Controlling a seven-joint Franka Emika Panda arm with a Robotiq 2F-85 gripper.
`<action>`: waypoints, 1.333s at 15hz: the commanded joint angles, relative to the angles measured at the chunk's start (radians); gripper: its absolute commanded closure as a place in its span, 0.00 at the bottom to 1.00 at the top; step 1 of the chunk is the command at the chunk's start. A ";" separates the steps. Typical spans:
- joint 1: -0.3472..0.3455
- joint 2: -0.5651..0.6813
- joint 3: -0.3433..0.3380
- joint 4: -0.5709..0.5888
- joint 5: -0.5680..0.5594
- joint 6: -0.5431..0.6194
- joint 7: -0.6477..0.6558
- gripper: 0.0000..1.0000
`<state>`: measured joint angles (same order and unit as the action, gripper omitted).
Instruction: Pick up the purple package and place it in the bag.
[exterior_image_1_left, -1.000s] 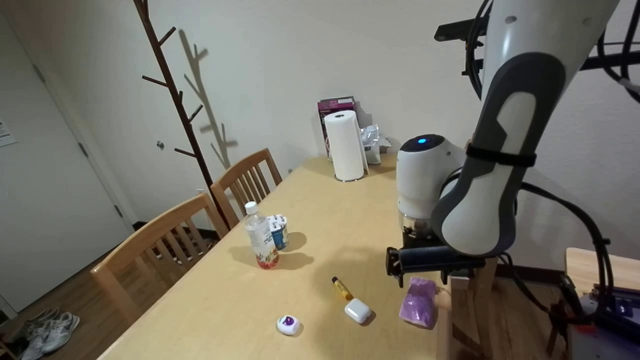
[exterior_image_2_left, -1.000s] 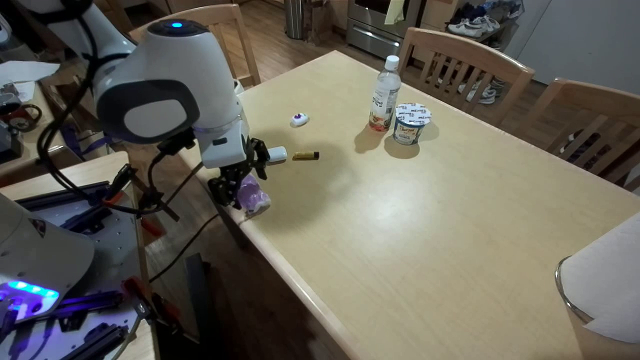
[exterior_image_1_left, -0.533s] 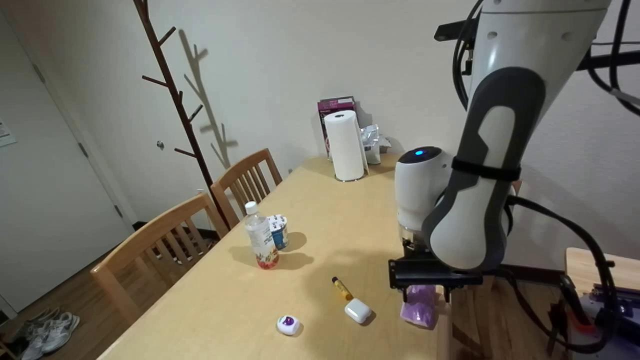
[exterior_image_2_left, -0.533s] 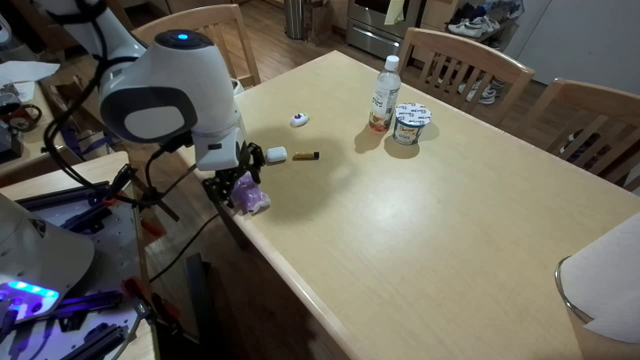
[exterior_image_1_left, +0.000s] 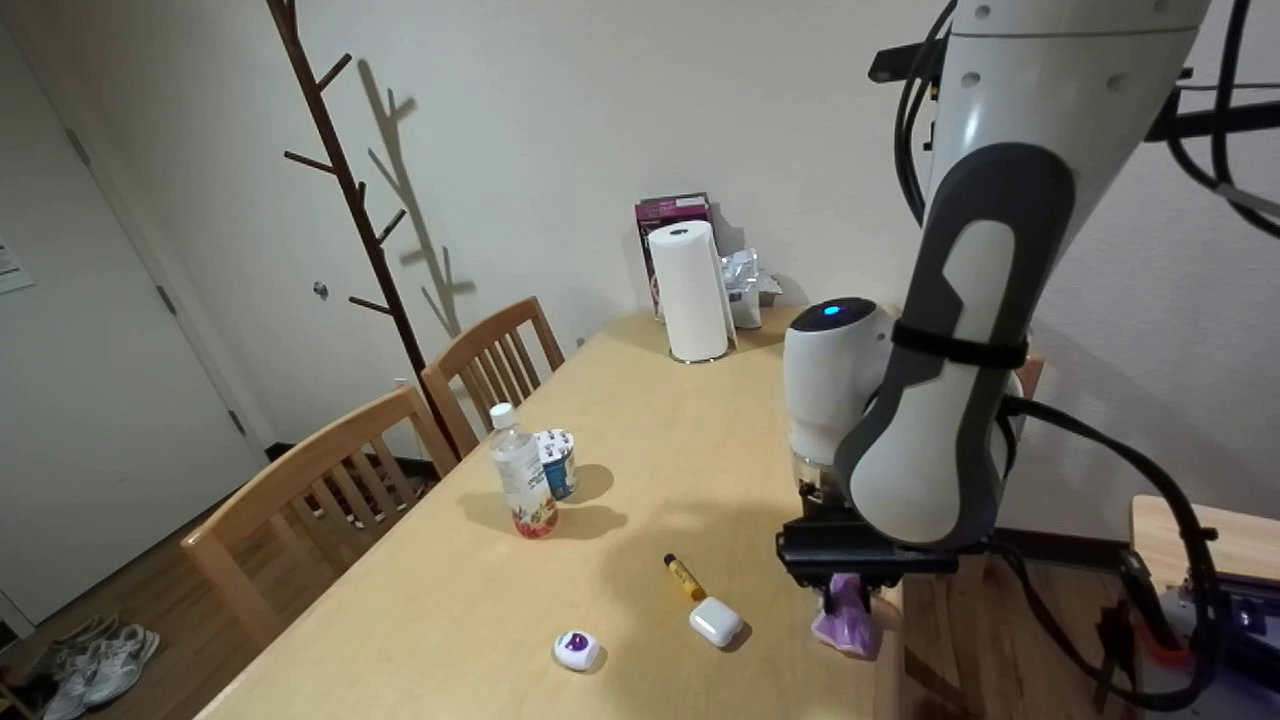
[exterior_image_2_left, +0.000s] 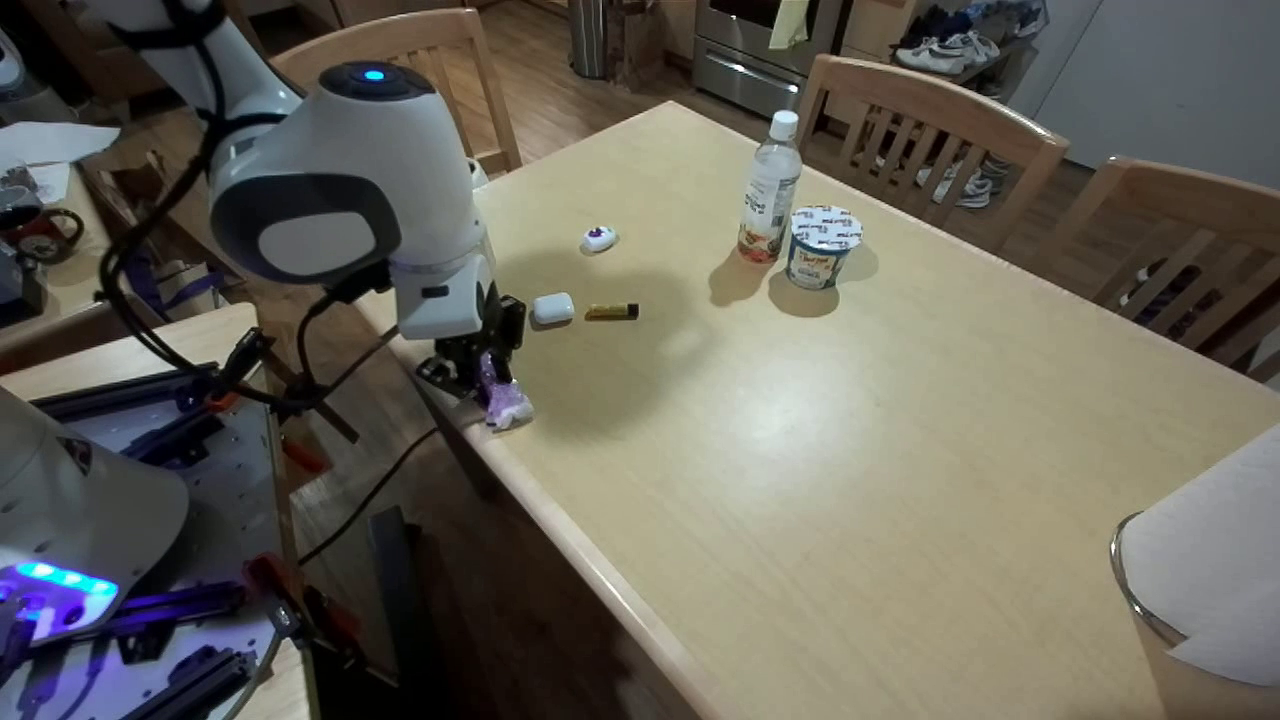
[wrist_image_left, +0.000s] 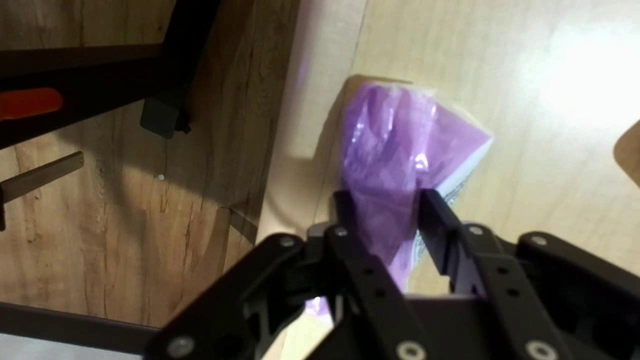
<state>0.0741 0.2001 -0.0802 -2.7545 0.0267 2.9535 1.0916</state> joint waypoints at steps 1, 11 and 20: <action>0.064 -0.010 -0.049 0.011 -0.073 -0.024 -0.051 0.89; 0.162 -0.203 0.078 0.089 -0.299 -0.370 -0.180 0.91; 0.123 -0.147 0.167 0.146 -0.324 -0.372 -0.284 0.91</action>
<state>0.2205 0.0080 0.0481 -2.6447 -0.2760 2.5773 0.9144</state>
